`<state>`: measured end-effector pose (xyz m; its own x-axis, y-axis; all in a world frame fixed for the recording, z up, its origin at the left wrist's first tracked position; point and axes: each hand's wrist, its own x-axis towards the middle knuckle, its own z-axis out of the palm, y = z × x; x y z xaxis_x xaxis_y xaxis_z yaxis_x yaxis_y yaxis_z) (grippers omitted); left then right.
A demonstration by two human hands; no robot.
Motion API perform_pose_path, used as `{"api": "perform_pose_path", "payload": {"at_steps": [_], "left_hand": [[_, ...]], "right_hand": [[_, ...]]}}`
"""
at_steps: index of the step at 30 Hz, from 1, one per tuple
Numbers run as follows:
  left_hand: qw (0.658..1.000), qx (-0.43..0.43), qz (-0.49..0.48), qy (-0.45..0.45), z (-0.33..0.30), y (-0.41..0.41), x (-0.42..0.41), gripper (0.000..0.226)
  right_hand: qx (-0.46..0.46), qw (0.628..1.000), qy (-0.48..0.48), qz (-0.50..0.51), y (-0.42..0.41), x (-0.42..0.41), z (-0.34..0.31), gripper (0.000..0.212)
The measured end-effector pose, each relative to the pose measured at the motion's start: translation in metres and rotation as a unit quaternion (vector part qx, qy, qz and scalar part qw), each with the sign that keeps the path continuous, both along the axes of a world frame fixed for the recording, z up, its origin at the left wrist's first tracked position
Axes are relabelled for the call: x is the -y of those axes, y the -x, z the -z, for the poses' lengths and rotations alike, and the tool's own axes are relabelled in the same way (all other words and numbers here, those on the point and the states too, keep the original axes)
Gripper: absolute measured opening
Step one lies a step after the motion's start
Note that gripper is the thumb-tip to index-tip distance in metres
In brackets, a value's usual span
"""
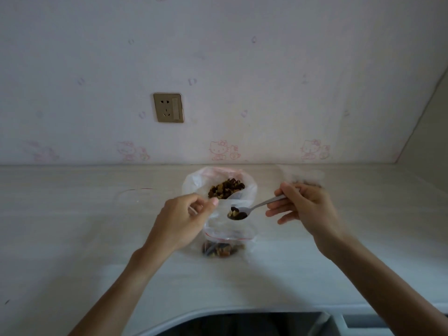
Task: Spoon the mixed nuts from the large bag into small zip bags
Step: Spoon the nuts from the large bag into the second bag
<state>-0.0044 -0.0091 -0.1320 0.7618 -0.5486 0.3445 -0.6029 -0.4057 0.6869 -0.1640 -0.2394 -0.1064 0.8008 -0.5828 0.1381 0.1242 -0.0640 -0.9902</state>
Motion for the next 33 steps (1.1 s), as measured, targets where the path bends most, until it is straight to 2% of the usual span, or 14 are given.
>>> {"api": "perform_pose_path", "payload": {"at_steps": [4,6,8,10,11,12,14,17,20,22,25,30,31,33], "left_hand": [[0.999,-0.036,0.029,-0.017,0.006,0.005,0.000,0.009],[0.999,-0.032,0.035,-0.004,0.004,0.007,-0.001,0.009],[0.998,-0.045,0.042,0.013,0.001,0.007,-0.004,0.008],[0.997,-0.060,0.042,0.026,-0.001,0.007,-0.008,0.007],[0.997,-0.064,0.040,0.031,-0.001,0.008,-0.009,0.007],[0.996,-0.067,0.039,0.032,-0.002,0.008,-0.010,0.007],[0.997,-0.069,0.040,0.025,-0.002,0.009,-0.010,0.007],[0.997,-0.067,0.027,0.007,-0.001,0.009,-0.008,0.010],[0.999,-0.051,-0.004,0.009,0.002,0.004,-0.009,0.027],[0.998,-0.030,-0.045,0.034,0.001,-0.004,-0.008,0.032],[0.988,-0.007,-0.137,0.064,-0.002,-0.021,-0.001,0.032],[0.980,-0.046,-0.192,-0.018,-0.006,-0.051,0.027,0.082],[0.981,-0.073,-0.176,-0.034,-0.007,-0.056,0.034,0.085],[0.982,-0.115,-0.146,-0.041,-0.005,-0.061,0.047,0.069]], "right_hand": [[0.012,0.973,0.230,-0.009,0.011,-0.009,0.003,0.029],[0.027,0.911,0.412,-0.019,0.021,-0.012,0.000,0.036],[0.058,0.818,0.572,-0.034,0.030,-0.014,-0.005,0.038],[0.097,0.752,0.650,-0.052,0.036,-0.017,-0.008,0.035],[0.111,0.740,0.660,-0.057,0.038,-0.019,-0.009,0.033],[0.120,0.745,0.653,-0.058,0.039,-0.020,-0.009,0.032],[0.128,0.798,0.587,-0.042,0.038,-0.020,-0.009,0.029],[0.113,0.916,0.385,-0.004,0.028,-0.020,-0.008,0.022],[0.088,0.983,0.161,0.031,0.013,-0.016,-0.005,0.027],[0.061,0.996,0.050,0.047,0.003,-0.011,-0.003,0.029],[0.022,0.998,-0.036,0.055,-0.015,-0.005,-0.003,0.030],[0.010,0.997,-0.036,0.062,-0.049,-0.005,-0.003,0.029],[0.002,0.998,-0.026,0.063,-0.055,-0.006,-0.003,0.029],[-0.014,0.998,-0.015,0.057,-0.066,-0.009,0.001,0.032]]}}
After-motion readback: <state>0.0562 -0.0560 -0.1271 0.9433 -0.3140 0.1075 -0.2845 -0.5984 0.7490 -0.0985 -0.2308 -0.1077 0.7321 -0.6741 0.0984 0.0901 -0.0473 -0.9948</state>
